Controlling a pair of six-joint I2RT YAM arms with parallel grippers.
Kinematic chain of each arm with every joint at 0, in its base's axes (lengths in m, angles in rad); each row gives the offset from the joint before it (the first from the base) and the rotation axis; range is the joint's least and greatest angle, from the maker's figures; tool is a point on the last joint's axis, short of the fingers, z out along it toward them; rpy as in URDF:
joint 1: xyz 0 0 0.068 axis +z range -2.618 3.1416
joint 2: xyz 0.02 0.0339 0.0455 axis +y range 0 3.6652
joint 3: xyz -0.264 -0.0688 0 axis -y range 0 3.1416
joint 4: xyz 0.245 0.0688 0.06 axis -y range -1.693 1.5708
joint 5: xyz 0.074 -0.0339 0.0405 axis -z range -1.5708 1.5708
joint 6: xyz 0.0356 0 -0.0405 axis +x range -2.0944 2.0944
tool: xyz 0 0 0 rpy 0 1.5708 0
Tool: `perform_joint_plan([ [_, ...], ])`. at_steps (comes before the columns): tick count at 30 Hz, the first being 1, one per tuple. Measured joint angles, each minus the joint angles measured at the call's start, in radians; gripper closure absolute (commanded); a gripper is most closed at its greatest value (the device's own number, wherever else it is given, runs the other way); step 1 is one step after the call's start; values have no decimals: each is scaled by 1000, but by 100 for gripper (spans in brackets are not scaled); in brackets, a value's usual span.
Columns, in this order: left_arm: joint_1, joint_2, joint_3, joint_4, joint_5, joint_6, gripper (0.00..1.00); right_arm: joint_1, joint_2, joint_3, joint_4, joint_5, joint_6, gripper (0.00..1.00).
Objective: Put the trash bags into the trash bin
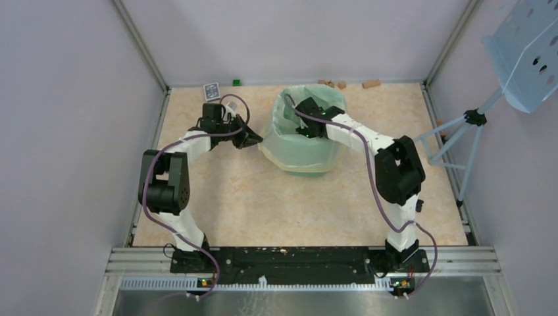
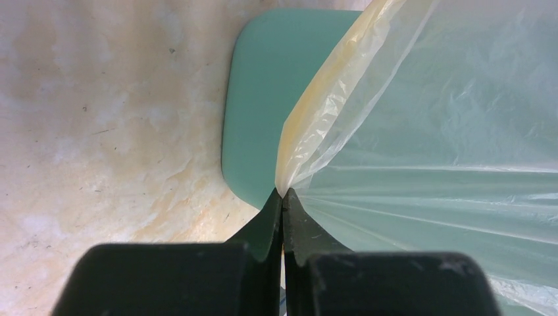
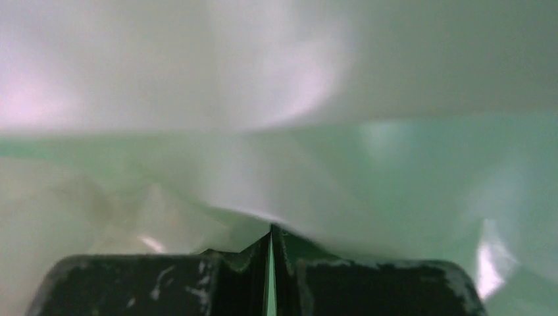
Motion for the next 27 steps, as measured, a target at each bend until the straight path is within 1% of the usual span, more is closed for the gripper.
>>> perform_joint_plan([
  [5,0,0,0,-1,1,3,100,95,2,36,5,-48,-40,100],
  [9,0,0,0,-3,1,6,100,119,5,51,0,-60,-51,100],
  [13,0,0,0,-7,0,13,100,57,6,38,13,-84,-21,100],
  [17,0,0,0,-8,0,17,97,-25,8,9,23,-88,1,100],
  [20,0,2,0,-10,0,19,94,-41,24,11,19,-92,9,100],
  [21,0,2,0,-10,0,20,92,-37,35,11,18,-95,10,100],
  [23,0,3,0,-13,-1,21,84,-30,43,18,-1,-103,10,100],
  [27,0,8,3,-24,-5,29,65,-27,56,37,-18,-103,7,100],
])
